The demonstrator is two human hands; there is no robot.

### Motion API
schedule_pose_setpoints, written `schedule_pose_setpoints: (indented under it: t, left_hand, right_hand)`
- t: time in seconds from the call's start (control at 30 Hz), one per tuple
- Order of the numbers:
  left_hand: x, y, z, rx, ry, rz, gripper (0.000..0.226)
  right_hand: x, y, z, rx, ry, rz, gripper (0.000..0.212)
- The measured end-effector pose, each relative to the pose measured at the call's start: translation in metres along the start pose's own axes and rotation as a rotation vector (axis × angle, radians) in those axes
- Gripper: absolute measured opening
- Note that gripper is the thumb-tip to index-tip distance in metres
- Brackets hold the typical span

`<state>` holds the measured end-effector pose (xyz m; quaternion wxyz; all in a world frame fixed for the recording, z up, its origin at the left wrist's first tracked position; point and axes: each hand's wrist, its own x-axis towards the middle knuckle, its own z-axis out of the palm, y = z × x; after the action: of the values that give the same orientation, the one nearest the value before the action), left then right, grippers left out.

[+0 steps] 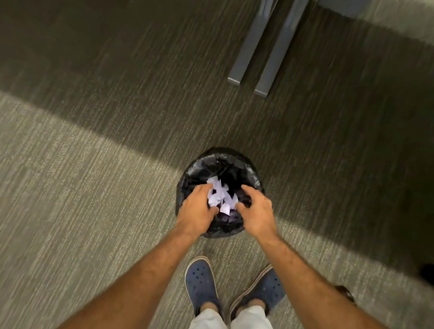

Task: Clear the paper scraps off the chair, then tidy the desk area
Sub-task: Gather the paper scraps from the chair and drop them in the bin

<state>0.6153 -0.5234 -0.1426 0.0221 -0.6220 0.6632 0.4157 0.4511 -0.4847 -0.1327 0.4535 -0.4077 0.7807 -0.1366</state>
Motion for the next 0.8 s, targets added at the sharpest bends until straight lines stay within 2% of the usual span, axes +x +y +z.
schedule_pose_setpoints:
  t: [0.2,0.47,0.63,0.8]
  left_hand:
    - [-0.064,0.117,-0.079,0.005,-0.016,0.144,0.068]
    - [-0.187,0.354,-0.175,0.137,-0.045,0.543,0.074]
    - [-0.271,0.474,-0.166,0.217,-0.122,0.761,0.076]
    - [-0.349,0.550,-0.101,0.352,-0.273,0.937,0.079]
  right_hand:
    - [-0.102,-0.035,-0.116,-0.013,0.110,-0.048,0.052]
    - [-0.280,-0.085,-0.318,0.039,0.468,-0.024,0.054]
    - [-0.383,-0.076,-0.406,0.090,0.652,0.016,0.058]
    - [-0.476,-0.018,-0.456,0.182,0.796,0.100,0.056]
